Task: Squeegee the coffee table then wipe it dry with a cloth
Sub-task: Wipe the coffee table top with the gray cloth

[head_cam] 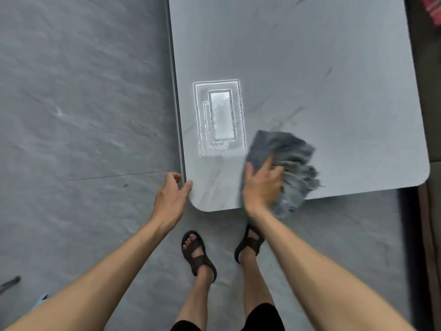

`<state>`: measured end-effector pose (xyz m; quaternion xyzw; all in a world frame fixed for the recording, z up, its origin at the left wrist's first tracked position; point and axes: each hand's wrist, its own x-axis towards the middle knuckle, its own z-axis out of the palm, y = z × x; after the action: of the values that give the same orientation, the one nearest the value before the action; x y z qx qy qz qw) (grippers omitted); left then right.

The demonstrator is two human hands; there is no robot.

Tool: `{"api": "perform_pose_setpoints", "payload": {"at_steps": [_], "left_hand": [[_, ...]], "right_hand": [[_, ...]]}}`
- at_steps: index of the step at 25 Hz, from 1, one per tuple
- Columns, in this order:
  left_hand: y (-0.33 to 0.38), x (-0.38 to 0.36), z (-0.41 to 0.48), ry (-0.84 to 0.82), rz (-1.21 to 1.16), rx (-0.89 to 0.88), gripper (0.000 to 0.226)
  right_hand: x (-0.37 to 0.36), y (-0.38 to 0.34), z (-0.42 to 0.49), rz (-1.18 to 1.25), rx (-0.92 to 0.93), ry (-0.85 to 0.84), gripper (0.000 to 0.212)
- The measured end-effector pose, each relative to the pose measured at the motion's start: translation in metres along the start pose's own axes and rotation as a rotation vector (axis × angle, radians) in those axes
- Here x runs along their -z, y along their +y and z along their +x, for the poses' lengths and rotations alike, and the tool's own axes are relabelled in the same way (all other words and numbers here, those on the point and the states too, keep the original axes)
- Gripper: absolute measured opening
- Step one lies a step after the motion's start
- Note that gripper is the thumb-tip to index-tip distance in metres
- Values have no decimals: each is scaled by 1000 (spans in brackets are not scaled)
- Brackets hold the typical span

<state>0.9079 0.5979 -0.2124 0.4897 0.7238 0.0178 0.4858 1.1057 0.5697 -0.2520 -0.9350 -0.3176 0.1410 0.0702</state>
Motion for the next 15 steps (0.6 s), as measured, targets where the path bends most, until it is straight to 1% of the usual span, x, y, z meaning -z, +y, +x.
{"api": "perform_pose_setpoints", "payload": {"at_steps": [1, 3, 4, 5, 6, 7, 8, 9, 10, 12, 13, 15], "left_hand": [[3, -1, 0, 8, -11, 2, 38], [9, -4, 2, 39, 6, 48, 34], [11, -4, 1, 50, 48, 98, 33], [11, -2, -1, 43, 104, 144, 32], [10, -1, -5, 17, 177, 161, 29], [8, -2, -9, -9, 246, 142, 23], [8, -4, -14, -26, 309, 100, 17], [8, -8, -20, -12, 357, 46, 13], [8, -11, -26, 26, 400, -10, 14], [46, -56, -49, 139, 449, -115, 22], [48, -59, -50, 147, 459, -155, 26], [53, -66, -48, 73, 428, -164, 30]], "right_hand": [[-9, -21, -27, -1, 182, -31, 61], [-16, -41, -68, -21, 632, -147, 65], [-16, -41, -71, -18, 850, -210, 66], [-16, -36, -65, -10, 1030, -277, 65], [-13, -27, -53, -24, 1160, -355, 65], [-7, -17, -37, -68, 1257, -428, 66], [-1, -4, -20, -113, 1344, -456, 67], [7, 10, 1, -132, 1391, -436, 67], [15, 25, 22, -131, 1385, -395, 66], [68, 96, 96, -182, 1262, -346, 61], [79, 119, 118, -179, 1138, -321, 59], [102, 169, 154, -199, 782, -274, 58]]}}
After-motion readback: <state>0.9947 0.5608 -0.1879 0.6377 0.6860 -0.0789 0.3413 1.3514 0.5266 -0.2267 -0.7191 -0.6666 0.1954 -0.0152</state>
